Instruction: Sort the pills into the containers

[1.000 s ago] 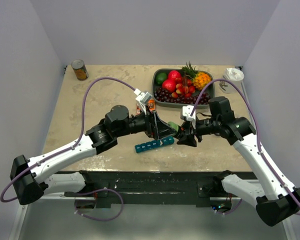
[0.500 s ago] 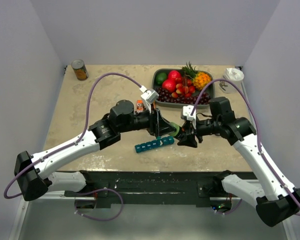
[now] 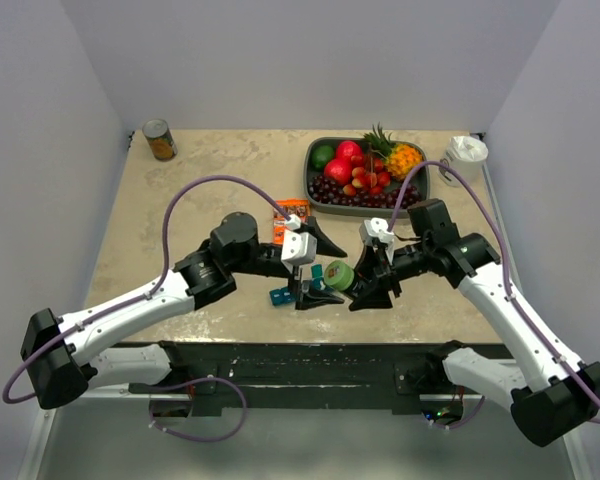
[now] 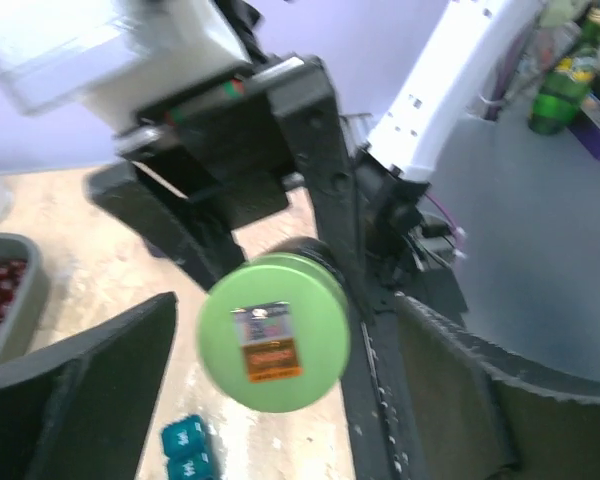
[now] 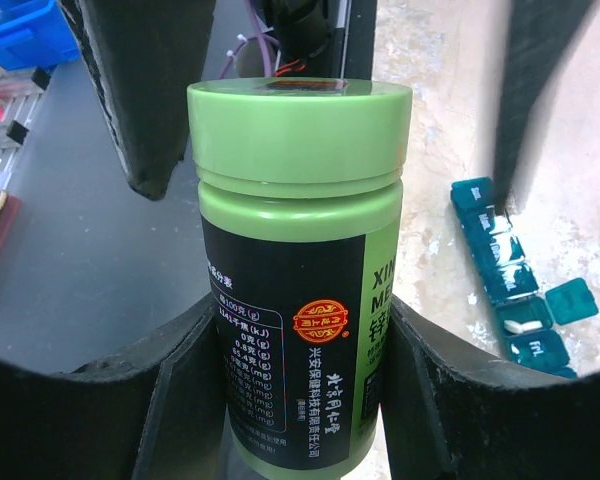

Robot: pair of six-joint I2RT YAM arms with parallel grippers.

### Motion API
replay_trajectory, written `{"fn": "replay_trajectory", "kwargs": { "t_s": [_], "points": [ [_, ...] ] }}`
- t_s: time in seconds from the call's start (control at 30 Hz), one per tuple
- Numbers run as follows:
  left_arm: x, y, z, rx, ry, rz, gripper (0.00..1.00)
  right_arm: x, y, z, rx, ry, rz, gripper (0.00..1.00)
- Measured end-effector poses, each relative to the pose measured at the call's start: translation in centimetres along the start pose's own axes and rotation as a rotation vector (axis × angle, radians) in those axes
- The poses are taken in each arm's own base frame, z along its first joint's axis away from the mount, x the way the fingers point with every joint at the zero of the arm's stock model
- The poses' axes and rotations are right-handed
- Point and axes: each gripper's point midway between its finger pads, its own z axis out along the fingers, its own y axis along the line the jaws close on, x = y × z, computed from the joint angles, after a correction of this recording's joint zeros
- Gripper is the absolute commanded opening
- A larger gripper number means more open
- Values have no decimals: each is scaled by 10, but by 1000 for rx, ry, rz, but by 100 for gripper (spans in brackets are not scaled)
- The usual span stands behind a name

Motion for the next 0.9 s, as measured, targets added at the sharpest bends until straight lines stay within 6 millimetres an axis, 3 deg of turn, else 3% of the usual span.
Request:
{"fn": "replay_trajectory", "kwargs": {
  "t_s": [0.1,0.2,0.33,0.5,0.73,0.9],
  "points": [
    [-9,14,-7,-60,-52,-24,100,0,-2,0,11,5,-14,0],
    [-20,27,-30,-151,-123,-112,100,4,-8,-2,47,27,-34,0],
    [-42,29,-54,-256,-205,-220,100,7,-16,-4,93,50,-56,0],
    [-58,30,-59,-310,-252,-399,100,14,-29,-7,160,83,-63,0],
    [-26,28,-14,-365,-84,-592,95,18,-38,-8,202,98,-50,0],
    [8,34,-7,-431,30,-646,88,18,-40,-8,207,96,-51,0]
  ]
}}
